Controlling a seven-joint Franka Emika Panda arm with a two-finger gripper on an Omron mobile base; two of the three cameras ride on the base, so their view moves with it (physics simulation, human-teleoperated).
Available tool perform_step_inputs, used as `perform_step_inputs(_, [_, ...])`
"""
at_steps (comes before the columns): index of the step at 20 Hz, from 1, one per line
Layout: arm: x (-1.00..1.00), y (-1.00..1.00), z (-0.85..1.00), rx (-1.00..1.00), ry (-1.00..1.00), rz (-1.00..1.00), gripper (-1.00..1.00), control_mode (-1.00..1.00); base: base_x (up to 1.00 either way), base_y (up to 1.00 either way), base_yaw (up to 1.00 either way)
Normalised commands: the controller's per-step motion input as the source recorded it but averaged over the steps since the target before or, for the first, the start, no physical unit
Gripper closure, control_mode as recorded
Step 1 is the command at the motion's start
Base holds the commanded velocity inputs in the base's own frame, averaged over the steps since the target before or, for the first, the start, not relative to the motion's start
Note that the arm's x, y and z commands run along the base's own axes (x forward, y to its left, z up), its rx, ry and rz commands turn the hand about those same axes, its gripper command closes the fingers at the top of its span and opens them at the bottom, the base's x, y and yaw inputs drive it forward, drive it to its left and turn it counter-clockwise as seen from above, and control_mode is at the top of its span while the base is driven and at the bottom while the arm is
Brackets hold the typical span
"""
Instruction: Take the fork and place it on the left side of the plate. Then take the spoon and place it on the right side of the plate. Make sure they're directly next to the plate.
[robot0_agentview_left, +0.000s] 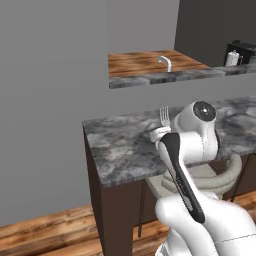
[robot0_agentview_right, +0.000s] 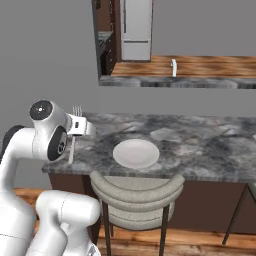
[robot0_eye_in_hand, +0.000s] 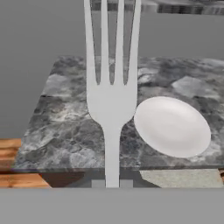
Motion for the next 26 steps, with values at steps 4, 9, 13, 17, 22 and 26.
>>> perform_step_inputs(4, [0.93, 0.48, -0.66, -0.06, 0.51, 0.0, 1.0, -1.0, 0.0, 0.0, 0.0])
perform_step_inputs(9, [0.95, 0.34, -0.6, -0.02, 0.42, 0.0, 1.0, -1.0, 0.0, 0.0, 0.0])
perform_step_inputs(13, [0.82, 0.08, -0.59, 0.0, 0.26, 0.0, 1.0, -1.0, 0.0, 0.0, 0.0])
perform_step_inputs(17, [0.57, 0.0, -0.58, 0.0, 0.13, 0.03, 1.0, -1.0, 0.0, 0.0, 0.0])
perform_step_inputs(22, [0.17, 0.0, -0.58, 0.0, -0.03, 0.06, 1.0, -1.0, 0.0, 0.0, 0.0])
perform_step_inputs(26, [0.0, -0.01, -0.48, 0.0, -0.18, 0.05, 1.0, -1.0, 0.0, 0.0, 0.0])
